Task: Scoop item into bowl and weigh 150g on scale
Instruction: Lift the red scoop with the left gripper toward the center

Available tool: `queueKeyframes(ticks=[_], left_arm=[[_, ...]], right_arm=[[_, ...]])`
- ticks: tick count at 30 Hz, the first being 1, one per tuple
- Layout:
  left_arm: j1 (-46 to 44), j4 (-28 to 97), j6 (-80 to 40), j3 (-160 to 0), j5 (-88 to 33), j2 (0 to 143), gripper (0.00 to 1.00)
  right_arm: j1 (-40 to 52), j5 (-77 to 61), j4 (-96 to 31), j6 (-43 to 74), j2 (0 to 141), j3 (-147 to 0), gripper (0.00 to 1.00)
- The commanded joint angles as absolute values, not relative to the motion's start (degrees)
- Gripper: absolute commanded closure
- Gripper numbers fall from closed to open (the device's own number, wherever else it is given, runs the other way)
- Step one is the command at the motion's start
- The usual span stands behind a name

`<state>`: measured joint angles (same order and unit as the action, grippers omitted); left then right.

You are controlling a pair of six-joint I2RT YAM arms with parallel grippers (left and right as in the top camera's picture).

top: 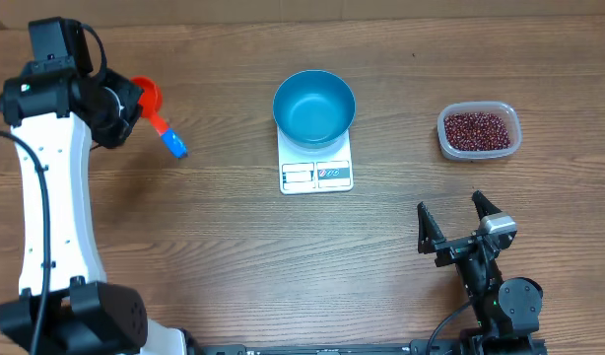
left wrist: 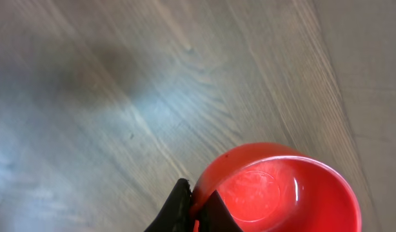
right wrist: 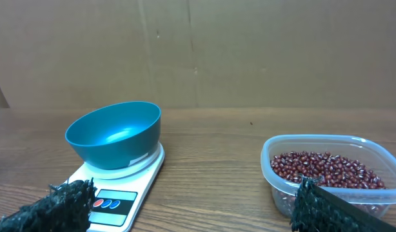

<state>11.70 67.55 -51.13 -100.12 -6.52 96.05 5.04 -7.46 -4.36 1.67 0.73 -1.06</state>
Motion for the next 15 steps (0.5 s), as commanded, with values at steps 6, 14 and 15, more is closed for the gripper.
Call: queueKeyframes(ticks=[6, 14, 15], left_arm=[[11.7, 69.6, -55.7, -97.1, -8.8, 87.5, 0.95], [11.7, 63.2, -55.9, -80.5, -15.7, 74.8, 0.95], [11.7, 62.3, -57.0, -77.9, -16.8, 73.5, 0.95]], right_arm=[[5.5, -7.1, -4.2, 1.7, 0.2, -0.4, 0.00], [5.5, -7.1, -4.2, 1.7, 0.2, -0.4, 0.00], [5.5, -7.1, -4.2, 1.7, 0.2, -0.4, 0.00]])
